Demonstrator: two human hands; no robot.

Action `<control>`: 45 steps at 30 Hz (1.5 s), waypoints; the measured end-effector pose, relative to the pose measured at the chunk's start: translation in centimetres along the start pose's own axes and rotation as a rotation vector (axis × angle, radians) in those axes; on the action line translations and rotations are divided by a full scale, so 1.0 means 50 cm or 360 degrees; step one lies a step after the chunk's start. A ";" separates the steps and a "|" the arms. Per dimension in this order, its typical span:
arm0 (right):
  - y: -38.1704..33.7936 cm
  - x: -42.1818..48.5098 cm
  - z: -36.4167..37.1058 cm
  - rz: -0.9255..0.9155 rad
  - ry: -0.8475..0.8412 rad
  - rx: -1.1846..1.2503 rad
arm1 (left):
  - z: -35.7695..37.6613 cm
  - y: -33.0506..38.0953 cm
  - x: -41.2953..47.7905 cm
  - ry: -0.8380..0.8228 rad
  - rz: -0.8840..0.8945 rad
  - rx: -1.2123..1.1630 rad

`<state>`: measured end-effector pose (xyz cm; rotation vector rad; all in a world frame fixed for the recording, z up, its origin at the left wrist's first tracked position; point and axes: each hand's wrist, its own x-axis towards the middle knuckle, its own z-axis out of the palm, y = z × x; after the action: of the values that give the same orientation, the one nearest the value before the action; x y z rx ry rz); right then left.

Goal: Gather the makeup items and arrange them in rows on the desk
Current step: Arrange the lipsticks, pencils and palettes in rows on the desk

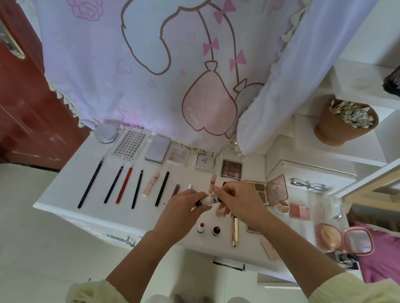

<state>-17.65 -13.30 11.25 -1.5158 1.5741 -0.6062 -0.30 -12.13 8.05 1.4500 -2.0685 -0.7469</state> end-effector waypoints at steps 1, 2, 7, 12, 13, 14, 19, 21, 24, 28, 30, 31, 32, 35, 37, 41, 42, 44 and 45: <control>-0.001 -0.001 -0.001 -0.0025 0.0000 -0.0019 | -0.001 0.000 0.000 -0.0006 -0.0001 0.0002; 0.002 0.001 -0.004 -0.0066 -0.0012 -0.0065 | -0.001 0.000 0.000 -0.0011 -0.0002 0.0000; -0.004 0.006 -0.010 -0.0098 -0.0041 -0.0153 | -0.002 -0.001 0.000 -0.0012 -0.0015 -0.0012; -0.007 0.003 -0.010 0.0035 -0.0055 -0.0022 | 0.000 -0.001 0.007 -0.0004 0.0002 -0.0003; -0.006 0.002 -0.013 0.0015 -0.0064 -0.0009 | 0.000 -0.002 0.009 -0.0008 0.0010 0.0003; -0.002 0.002 -0.015 -0.0016 -0.0075 -0.0005 | 0.000 -0.003 0.009 -0.0012 0.0017 0.0007; -0.002 -0.002 -0.022 0.0046 -0.0059 0.0063 | 0.003 -0.002 0.011 0.0026 0.0045 -0.0006; -0.007 -0.004 -0.022 0.0143 -0.0119 0.0080 | 0.005 -0.002 0.013 0.0033 0.0053 0.0002; -0.007 -0.008 -0.017 0.0128 -0.0149 0.0092 | 0.008 -0.006 0.012 0.0033 0.0075 0.0022; 0.006 -0.007 -0.020 0.0005 -0.0112 0.0025 | 0.009 -0.011 0.007 0.0030 0.0068 0.0007; 0.004 -0.008 -0.021 0.0002 -0.0122 0.0001 | 0.009 -0.010 0.007 0.0038 0.0062 -0.0006; 0.000 -0.010 -0.021 0.0022 -0.0120 0.0027 | 0.010 -0.009 0.007 0.0044 0.0062 -0.0012; -0.005 -0.011 -0.019 0.0054 -0.0114 0.0059 | 0.010 -0.009 0.007 0.0050 0.0064 -0.0018; -0.011 -0.012 -0.017 0.0096 -0.0111 0.0074 | 0.011 -0.008 0.007 0.0057 0.0080 -0.0017; -0.007 -0.012 -0.019 0.0041 -0.0117 0.0038 | 0.011 -0.011 0.008 0.0049 0.0086 -0.0012; -0.001 -0.011 -0.028 -0.0055 -0.0093 -0.0014 | 0.009 -0.015 0.007 0.0054 0.0092 -0.0015; -0.002 -0.011 -0.027 -0.0048 -0.0092 -0.0004 | 0.010 -0.015 0.007 0.0058 0.0093 -0.0015; -0.006 -0.012 -0.021 0.0027 -0.0077 0.0046 | 0.013 -0.016 0.006 0.0070 0.0091 -0.0025; -0.008 -0.012 -0.019 0.0081 -0.0073 0.0067 | 0.015 -0.016 0.006 0.0077 0.0092 -0.0029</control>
<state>-18.26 -12.97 12.21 -1.4445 1.5511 -0.5682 -0.37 -12.53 7.00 1.3789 -2.0528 -0.6992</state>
